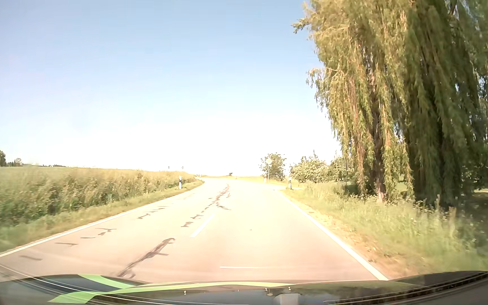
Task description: Follow the waypoints while adhering to traffic rules and regulations
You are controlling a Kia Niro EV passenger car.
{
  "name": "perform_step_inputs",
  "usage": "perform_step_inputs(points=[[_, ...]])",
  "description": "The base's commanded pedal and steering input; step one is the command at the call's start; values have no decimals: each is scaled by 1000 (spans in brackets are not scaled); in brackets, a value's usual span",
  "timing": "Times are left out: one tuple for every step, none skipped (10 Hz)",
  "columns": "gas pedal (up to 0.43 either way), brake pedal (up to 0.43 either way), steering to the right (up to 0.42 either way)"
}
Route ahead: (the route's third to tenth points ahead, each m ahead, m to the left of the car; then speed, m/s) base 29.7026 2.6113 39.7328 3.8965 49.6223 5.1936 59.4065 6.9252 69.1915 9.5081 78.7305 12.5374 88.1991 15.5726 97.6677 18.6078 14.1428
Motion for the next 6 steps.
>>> perform_step_inputs(points=[[228, 0, -8], [228, 0, -13], [228, 0, -17], [228, 0, -17], [228, 0, -17], [228, 0, -17]])
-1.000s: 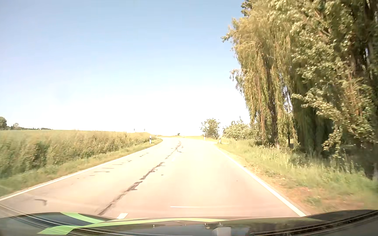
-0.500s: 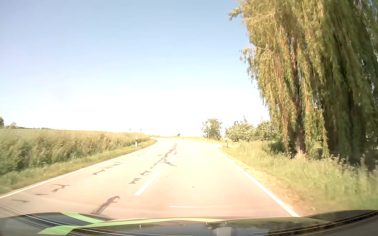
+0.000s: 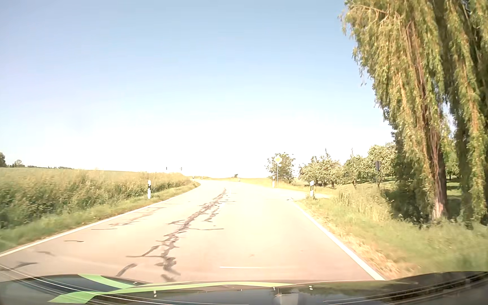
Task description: Follow the waypoints while adhering to traffic rules and regulations
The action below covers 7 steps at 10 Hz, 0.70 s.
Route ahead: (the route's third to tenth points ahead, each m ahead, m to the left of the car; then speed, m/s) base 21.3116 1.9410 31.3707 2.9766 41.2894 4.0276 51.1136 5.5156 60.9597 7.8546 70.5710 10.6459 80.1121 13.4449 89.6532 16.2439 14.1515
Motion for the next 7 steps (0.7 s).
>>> perform_step_inputs(points=[[228, 0, -17], [228, 0, -16], [228, 0, -16], [228, 0, -16], [228, 0, -17], [228, 0, -16], [228, 0, -16]])
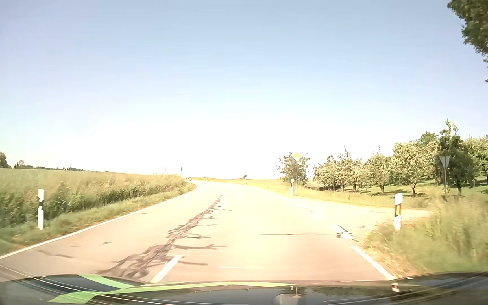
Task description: Follow the waypoints while adhering to traffic rules and regulations
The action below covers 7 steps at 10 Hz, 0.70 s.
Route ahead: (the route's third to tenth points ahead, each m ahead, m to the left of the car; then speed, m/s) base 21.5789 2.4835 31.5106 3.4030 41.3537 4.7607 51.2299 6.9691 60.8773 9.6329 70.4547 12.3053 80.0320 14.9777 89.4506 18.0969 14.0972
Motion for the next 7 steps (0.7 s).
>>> perform_step_inputs(points=[[228, 0, -16], [228, 0, -16], [228, 0, -16], [228, 0, -17], [228, 0, -18], [228, 0, -18], [228, 0, -18]])
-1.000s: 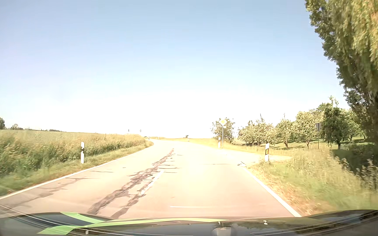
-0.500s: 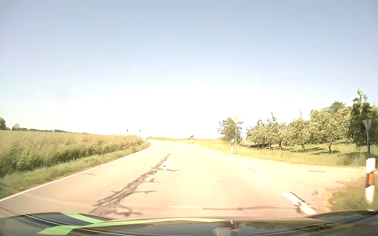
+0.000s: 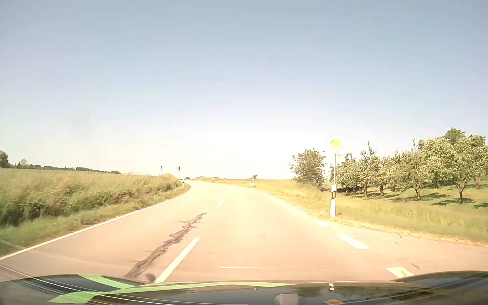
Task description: Follow the waypoints while adhering to traffic rules and regulations
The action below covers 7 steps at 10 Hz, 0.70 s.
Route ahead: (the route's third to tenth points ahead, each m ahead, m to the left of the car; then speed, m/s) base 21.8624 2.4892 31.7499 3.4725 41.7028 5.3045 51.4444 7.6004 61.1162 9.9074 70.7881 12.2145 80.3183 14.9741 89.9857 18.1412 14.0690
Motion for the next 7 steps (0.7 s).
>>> perform_step_inputs(points=[[228, 0, -18], [228, 0, -18], [228, 0, -18], [228, 0, -18], [228, 0, -18], [228, 0, -18], [228, 0, -18]])
